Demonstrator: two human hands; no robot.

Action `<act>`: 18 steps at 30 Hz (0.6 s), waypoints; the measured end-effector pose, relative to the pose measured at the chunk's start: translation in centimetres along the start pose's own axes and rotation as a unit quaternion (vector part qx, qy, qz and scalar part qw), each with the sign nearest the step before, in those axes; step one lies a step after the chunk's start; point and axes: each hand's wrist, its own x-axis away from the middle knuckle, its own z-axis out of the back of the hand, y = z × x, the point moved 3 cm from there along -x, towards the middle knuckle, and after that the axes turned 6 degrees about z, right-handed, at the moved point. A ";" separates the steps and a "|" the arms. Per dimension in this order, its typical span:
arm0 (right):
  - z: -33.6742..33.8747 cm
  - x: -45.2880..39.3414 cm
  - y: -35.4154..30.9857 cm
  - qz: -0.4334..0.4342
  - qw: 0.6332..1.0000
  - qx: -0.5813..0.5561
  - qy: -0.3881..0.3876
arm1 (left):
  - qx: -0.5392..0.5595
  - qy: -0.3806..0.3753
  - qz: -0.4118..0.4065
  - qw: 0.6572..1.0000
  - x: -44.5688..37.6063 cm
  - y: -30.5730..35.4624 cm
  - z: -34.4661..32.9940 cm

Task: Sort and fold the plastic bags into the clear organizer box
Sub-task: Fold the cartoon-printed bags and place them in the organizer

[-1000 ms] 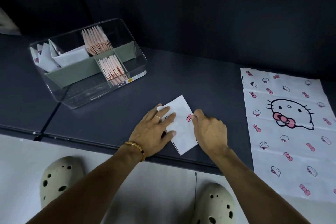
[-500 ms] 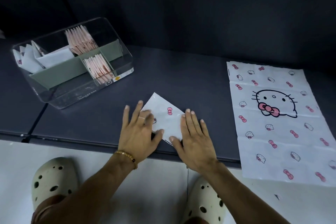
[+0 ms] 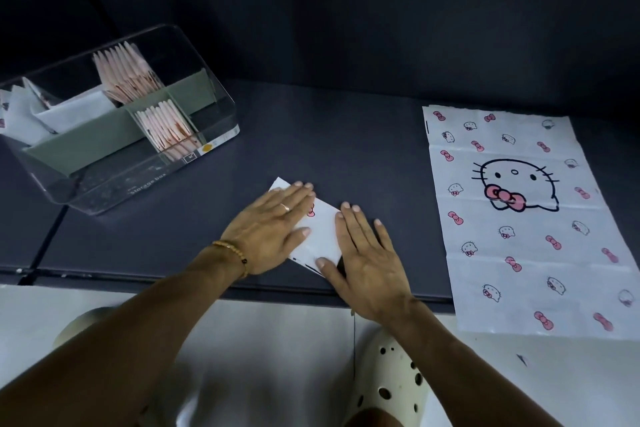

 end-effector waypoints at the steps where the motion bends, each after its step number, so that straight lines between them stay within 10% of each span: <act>1: -0.1 -0.1 0.0 0.002 1.000 -0.002 -0.004 | -0.008 -0.004 0.023 1.000 0.6 -1.3 0.1; 6: 0.2 0.0 0.1 0.005 1.000 -0.021 0.017 | 0.005 -0.028 0.121 0.992 2.5 -4.4 1.3; 12: 1.6 0.9 0.3 0.036 0.999 0.010 0.024 | 0.049 0.186 0.115 0.975 5.4 3.6 2.0; 18: 3.2 3.4 -0.1 0.116 0.991 0.048 0.055 | 0.036 0.069 0.131 0.988 8.3 6.3 0.1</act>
